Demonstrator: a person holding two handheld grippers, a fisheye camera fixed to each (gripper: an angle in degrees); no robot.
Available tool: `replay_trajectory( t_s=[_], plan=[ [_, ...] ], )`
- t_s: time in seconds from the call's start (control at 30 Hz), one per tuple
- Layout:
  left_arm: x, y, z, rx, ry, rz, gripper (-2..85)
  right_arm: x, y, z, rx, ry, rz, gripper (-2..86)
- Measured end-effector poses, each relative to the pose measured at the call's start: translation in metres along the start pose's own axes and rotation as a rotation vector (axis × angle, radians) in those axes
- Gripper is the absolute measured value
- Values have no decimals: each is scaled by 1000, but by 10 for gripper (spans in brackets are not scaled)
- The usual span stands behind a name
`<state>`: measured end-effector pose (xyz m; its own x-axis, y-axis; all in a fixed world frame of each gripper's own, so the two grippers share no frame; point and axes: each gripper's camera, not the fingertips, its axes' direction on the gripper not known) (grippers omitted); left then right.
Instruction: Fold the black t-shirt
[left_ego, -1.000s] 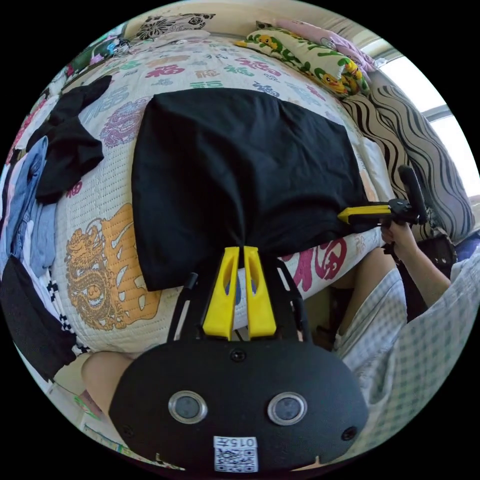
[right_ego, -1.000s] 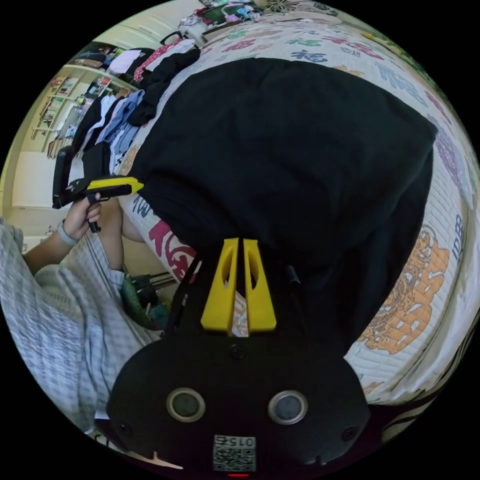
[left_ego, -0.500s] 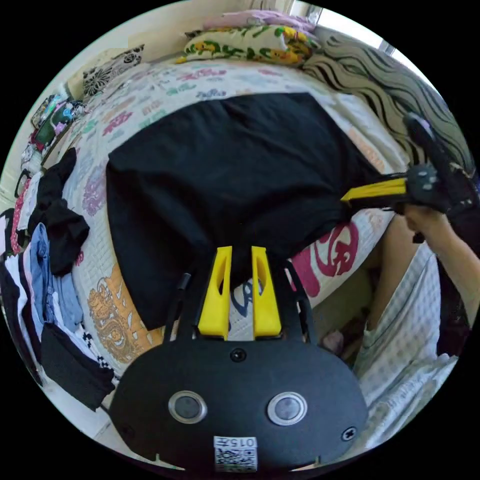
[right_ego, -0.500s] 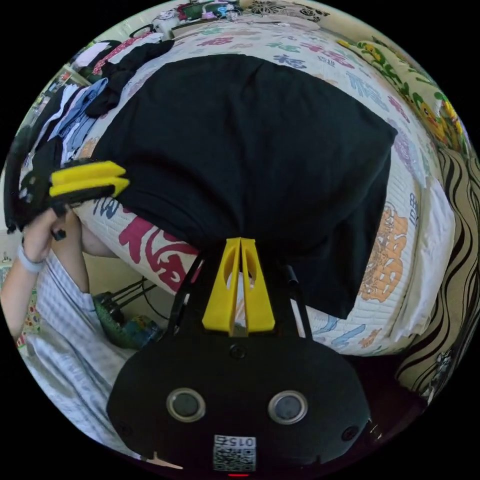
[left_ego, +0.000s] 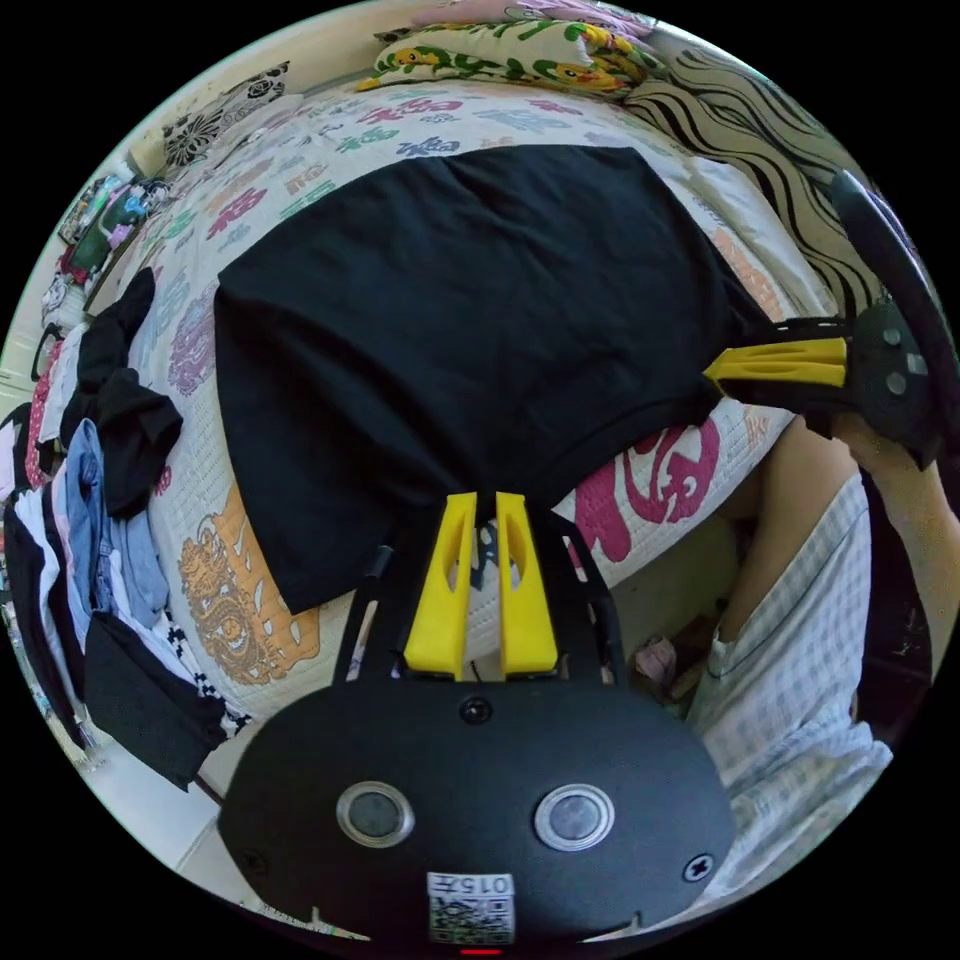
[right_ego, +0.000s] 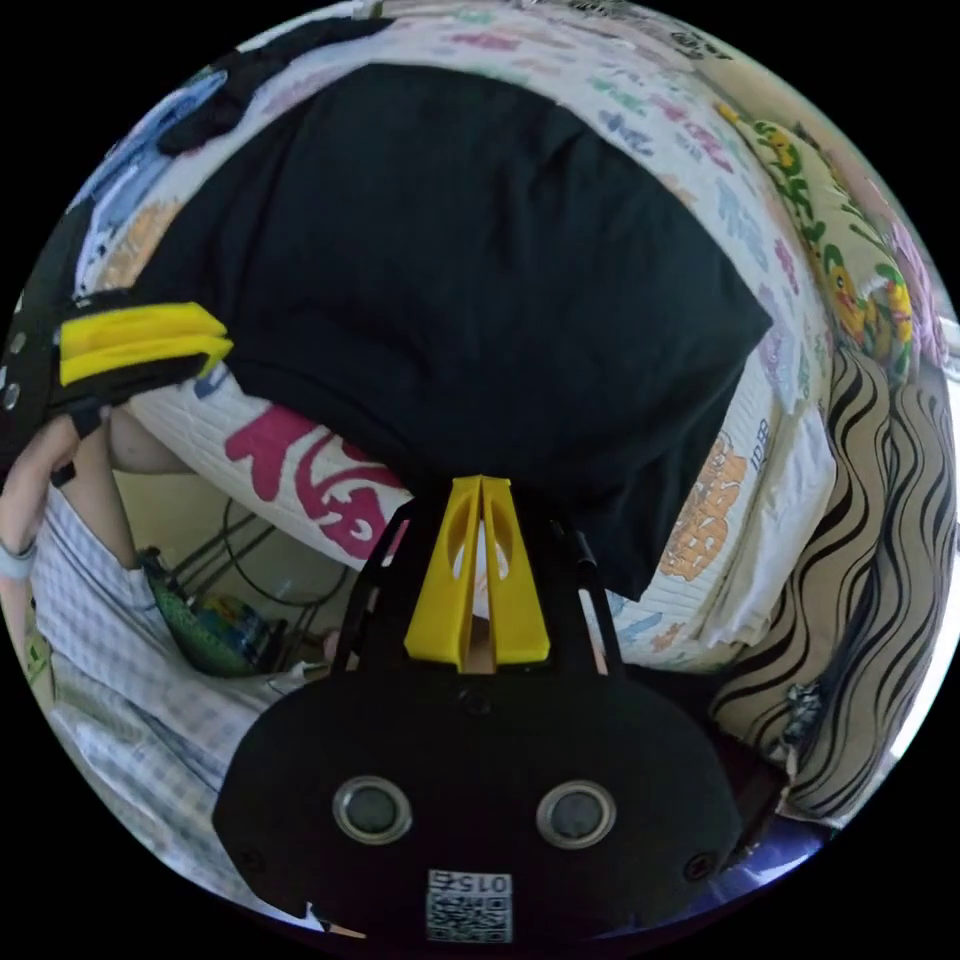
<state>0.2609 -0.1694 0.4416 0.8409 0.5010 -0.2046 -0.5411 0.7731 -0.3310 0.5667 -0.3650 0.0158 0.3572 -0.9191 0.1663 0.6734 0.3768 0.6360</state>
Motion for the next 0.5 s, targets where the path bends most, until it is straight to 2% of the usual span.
replay_trajectory(
  t_s=[0.07,0.13,0.2,0.27,0.37,0.43,0.5],
  plan=[
    [-4,3,-9,54,31,4,42,2,-1,-9,39,-25,10,-7],
    [-7,3,-13,78,18,-11,58,4,-6,-6,-2,-20,16,-7],
    [-8,-3,-8,31,8,0,83,10,-12,7,-70,20,67,-6],
    [-8,-6,2,-24,-20,19,91,11,-13,13,-53,16,72,-6],
    [-16,-2,10,9,-20,16,92,13,-14,13,-24,29,17,-7],
    [-28,-1,12,16,23,-43,91,20,-24,10,-79,5,-41,-7],
    [-41,-9,10,-24,62,-77,88,42,-48,-4,-236,-48,-82,-7]
  ],
)
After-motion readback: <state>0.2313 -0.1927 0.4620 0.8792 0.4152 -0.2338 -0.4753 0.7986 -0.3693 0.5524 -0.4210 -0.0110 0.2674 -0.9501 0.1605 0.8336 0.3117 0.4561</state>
